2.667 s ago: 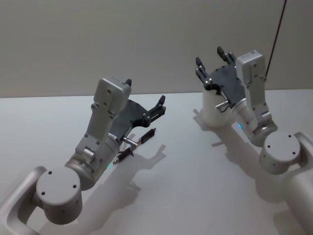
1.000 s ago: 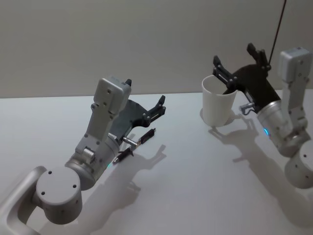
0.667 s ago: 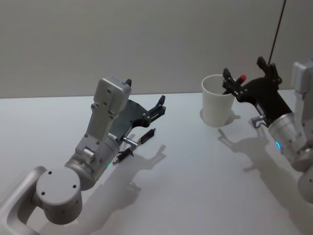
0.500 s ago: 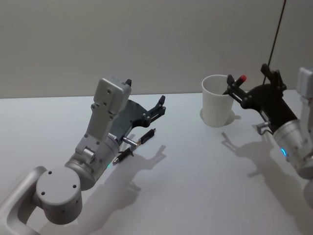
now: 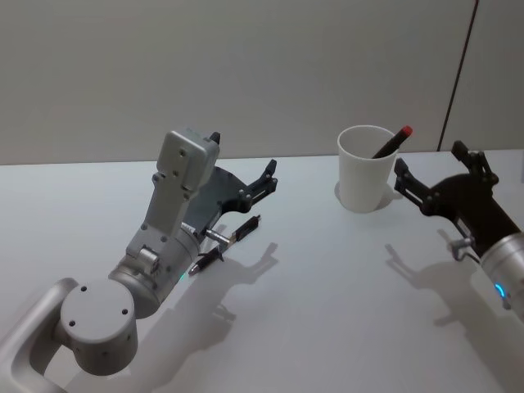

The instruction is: Place the pen into the pen holder.

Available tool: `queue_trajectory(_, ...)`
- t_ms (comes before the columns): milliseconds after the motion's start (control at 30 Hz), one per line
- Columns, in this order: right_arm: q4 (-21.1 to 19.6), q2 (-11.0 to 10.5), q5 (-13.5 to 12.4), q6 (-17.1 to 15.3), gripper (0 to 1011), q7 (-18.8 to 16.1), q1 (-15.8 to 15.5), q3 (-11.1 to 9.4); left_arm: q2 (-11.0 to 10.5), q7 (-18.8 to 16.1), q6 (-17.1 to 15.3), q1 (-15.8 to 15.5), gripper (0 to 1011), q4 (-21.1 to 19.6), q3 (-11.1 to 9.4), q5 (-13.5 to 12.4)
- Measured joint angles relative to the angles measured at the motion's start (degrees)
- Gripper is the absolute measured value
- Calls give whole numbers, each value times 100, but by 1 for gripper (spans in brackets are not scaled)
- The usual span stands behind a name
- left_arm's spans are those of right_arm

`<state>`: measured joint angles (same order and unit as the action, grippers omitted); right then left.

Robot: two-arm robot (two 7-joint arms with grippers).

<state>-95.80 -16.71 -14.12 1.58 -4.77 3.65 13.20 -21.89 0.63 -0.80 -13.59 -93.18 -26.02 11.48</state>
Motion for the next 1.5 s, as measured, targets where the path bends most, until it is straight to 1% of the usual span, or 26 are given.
queue_trajectory(167,-319,-152,-138,-205,1001,58,-261,-16,0,0,0,0,1001,0,0,0)
queue_trajectory(400,-523,-254,-229,-343,1002,96,-432,-24,0,0,0,0,1001,0,0,0)
queue_trajectory(900,-544,-262,-239,-357,1002,99,-449,-27,1,36,-2,-6,1001,11,9,13)
queue_trajectory(1033,-544,-262,-239,-357,1002,98,-449,-27,-12,137,-25,-18,1001,22,36,72)
queue_trajectory(1200,-544,-262,-238,-355,1002,96,-449,-26,-62,290,-92,-26,1001,26,96,205)
queue_trajectory(1367,-544,-262,-237,-353,1002,95,-449,-26,-134,405,-159,-12,1001,12,162,325)
queue_trajectory(1500,-544,-263,-235,-353,1001,94,-449,-26,-235,510,-246,32,1001,-37,235,462)
